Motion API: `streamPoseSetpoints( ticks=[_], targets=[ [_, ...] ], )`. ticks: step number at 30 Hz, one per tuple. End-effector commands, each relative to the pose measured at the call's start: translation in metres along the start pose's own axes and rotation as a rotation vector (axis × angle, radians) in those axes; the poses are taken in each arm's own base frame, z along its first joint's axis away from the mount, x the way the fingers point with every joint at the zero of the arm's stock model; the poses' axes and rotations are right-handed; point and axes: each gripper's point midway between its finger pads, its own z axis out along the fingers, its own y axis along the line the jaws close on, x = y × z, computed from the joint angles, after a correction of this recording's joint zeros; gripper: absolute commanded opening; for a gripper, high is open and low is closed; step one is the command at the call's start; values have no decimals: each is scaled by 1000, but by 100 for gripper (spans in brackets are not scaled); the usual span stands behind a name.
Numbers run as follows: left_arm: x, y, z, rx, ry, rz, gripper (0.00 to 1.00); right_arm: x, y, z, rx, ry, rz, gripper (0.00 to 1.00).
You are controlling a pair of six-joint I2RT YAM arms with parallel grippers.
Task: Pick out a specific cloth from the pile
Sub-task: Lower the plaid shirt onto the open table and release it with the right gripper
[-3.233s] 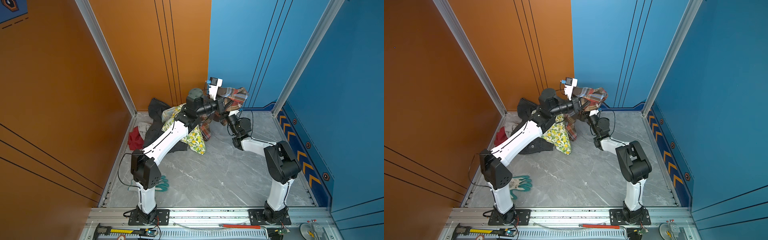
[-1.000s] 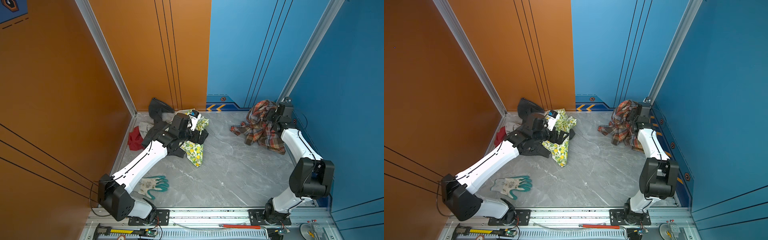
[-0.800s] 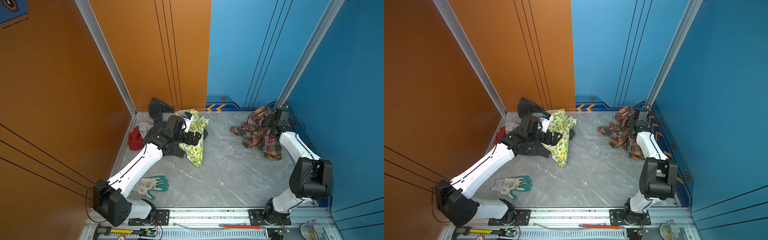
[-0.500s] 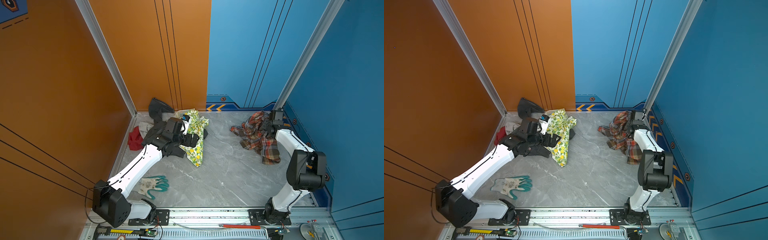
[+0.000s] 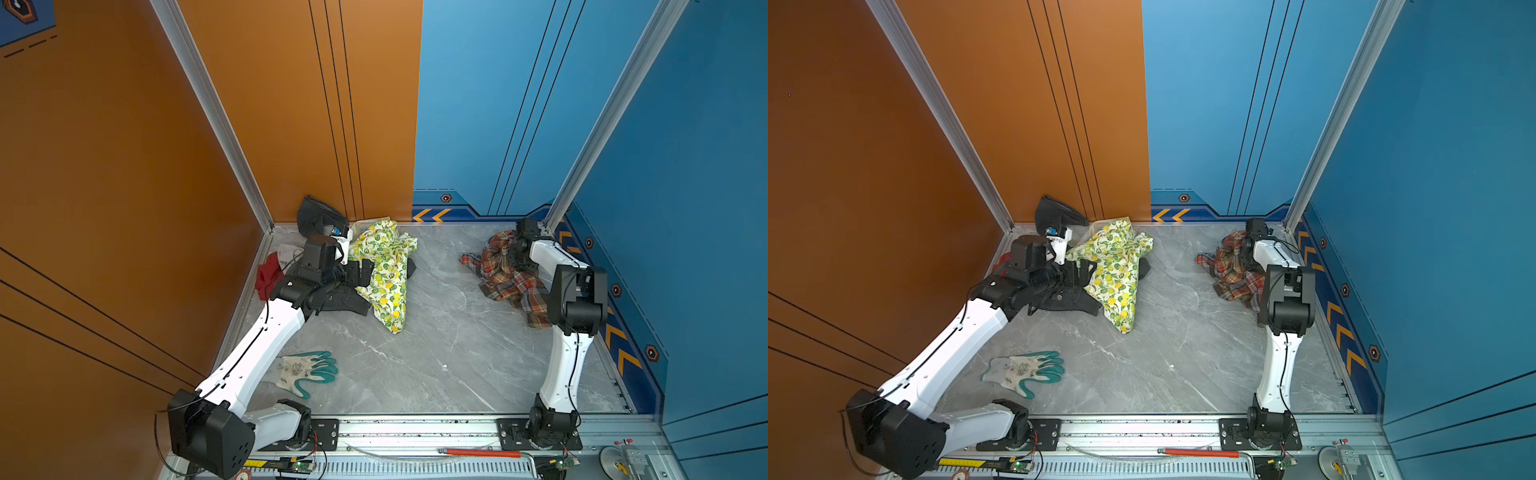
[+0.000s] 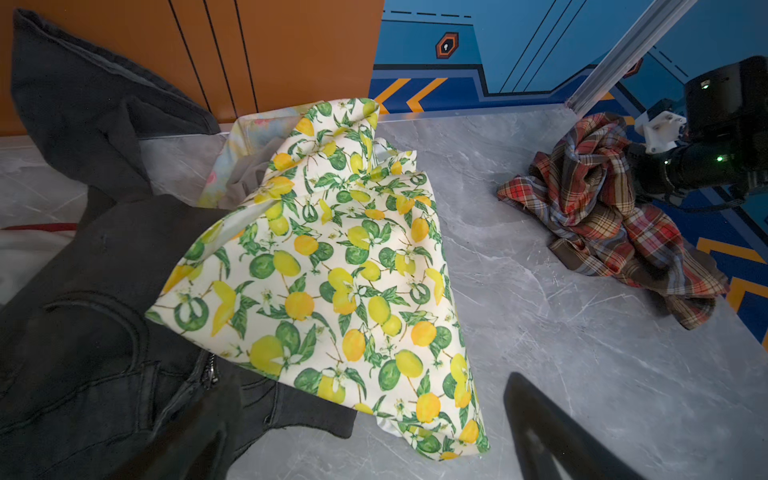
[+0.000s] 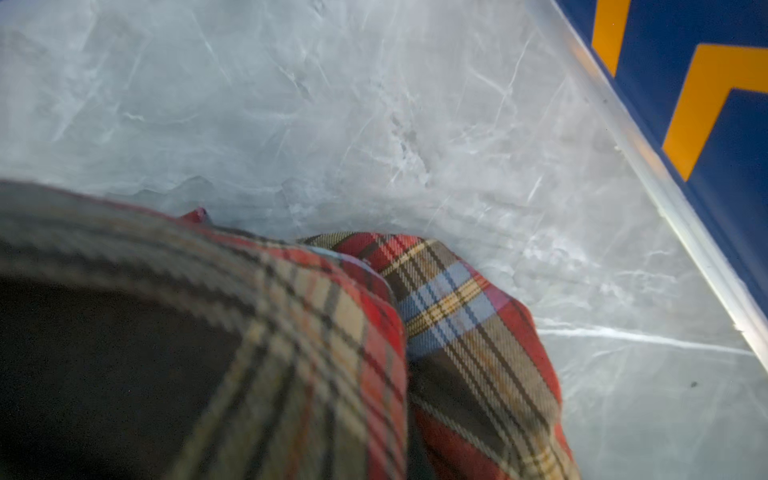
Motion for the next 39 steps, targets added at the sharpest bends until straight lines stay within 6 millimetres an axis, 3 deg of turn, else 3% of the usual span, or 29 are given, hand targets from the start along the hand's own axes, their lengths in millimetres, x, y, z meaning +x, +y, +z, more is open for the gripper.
streamPoseSetpoints(
  ticks=[1, 5, 9, 11, 16, 24, 26, 34, 39],
  targets=[
    [-7, 14, -4, -41, -49, -30, 98, 25, 5, 3, 6, 107, -22, 10],
    [-8, 32, -2, -65, -49, -93, 98, 8, 9, -10, -5, 62, -22, 19],
    [-11, 52, -1, -87, -66, -143, 98, -17, 9, -38, -4, -18, -24, 47],
    [-10, 58, -1, -106, -66, -150, 98, -42, 13, -64, -17, -96, -20, 61],
    [-7, 70, 0, -159, -78, -156, 98, -78, 19, -128, -67, -234, -39, 98],
    [-12, 87, -5, -229, -134, -167, 98, -107, 14, -234, -145, -433, -45, 100],
    [0, 94, -2, -262, -122, -170, 98, -107, 16, -260, -164, -495, -73, 100],
    [-3, 119, -17, -384, -264, -165, 98, -73, 26, -342, -235, -775, -210, 100],
    [4, 136, -24, -467, -339, -156, 98, -32, 28, -358, -291, -921, -275, 100]
  ],
)
